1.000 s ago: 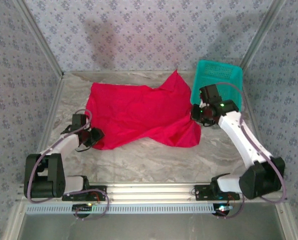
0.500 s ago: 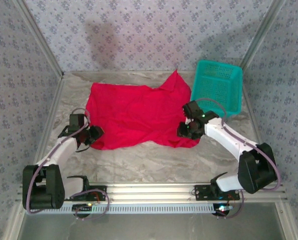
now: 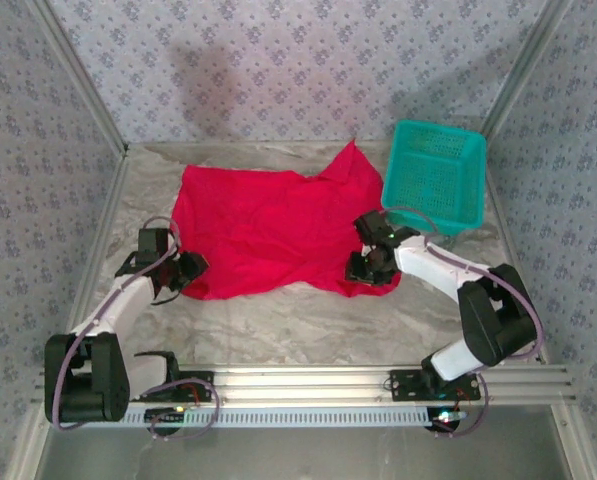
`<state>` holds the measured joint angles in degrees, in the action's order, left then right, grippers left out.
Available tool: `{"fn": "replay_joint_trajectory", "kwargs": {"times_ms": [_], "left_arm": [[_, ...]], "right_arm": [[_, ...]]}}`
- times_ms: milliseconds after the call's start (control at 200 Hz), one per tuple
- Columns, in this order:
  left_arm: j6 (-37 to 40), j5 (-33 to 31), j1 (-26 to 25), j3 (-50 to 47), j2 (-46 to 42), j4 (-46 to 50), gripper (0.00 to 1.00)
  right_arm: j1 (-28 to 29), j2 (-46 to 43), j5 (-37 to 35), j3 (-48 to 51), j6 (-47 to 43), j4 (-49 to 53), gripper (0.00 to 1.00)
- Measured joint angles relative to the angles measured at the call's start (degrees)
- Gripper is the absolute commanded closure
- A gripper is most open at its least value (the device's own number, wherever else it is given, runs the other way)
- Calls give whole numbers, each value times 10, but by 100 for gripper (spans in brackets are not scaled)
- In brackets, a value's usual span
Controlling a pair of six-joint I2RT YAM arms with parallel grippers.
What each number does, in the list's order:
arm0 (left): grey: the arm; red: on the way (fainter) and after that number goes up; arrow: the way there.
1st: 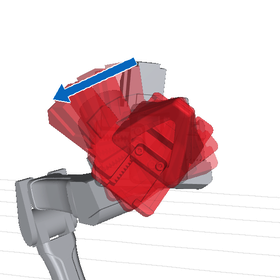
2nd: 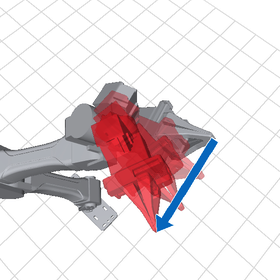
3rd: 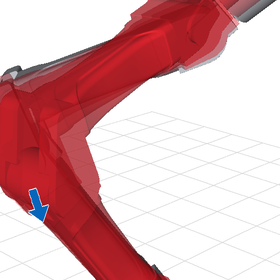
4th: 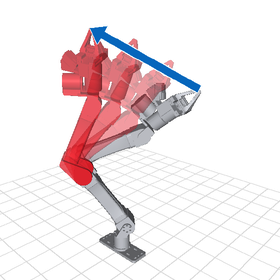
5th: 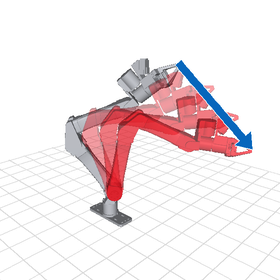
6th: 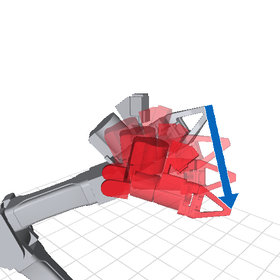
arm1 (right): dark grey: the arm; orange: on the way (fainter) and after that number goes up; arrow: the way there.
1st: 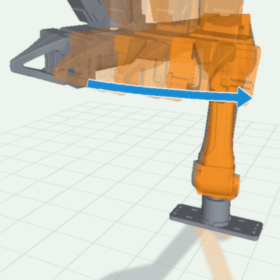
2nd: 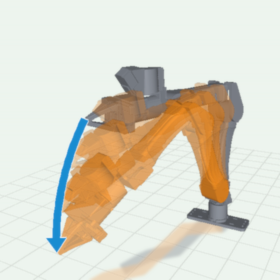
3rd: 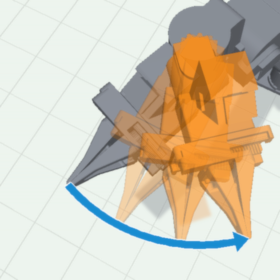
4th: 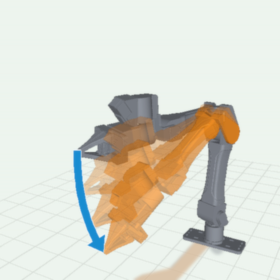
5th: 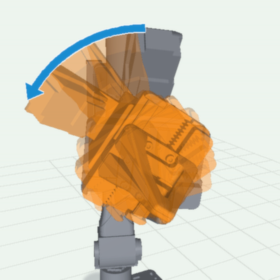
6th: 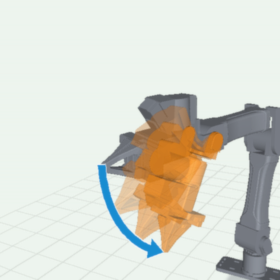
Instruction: Fold the inside-out t-shirt
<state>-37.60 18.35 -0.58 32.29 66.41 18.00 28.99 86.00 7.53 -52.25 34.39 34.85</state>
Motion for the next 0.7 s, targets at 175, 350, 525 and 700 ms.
{"fn": "replay_joint_trajectory", "kwargs": {"times_ms": [175,350,525,700], "left_arm": [[0,1,0,0,0,0,74],[0,1,0,0,-2,0,74],[0,1,0,0,-4,1,74],[0,1,0,0,-4,2,75]], "right_arm": [[27,-43,-13,-31,18,40,53],[35,-40,-13,-33,25,35,52],[33,26,-23,-32,22,16,49],[29,48,-44,-30,9,7,44]]}}
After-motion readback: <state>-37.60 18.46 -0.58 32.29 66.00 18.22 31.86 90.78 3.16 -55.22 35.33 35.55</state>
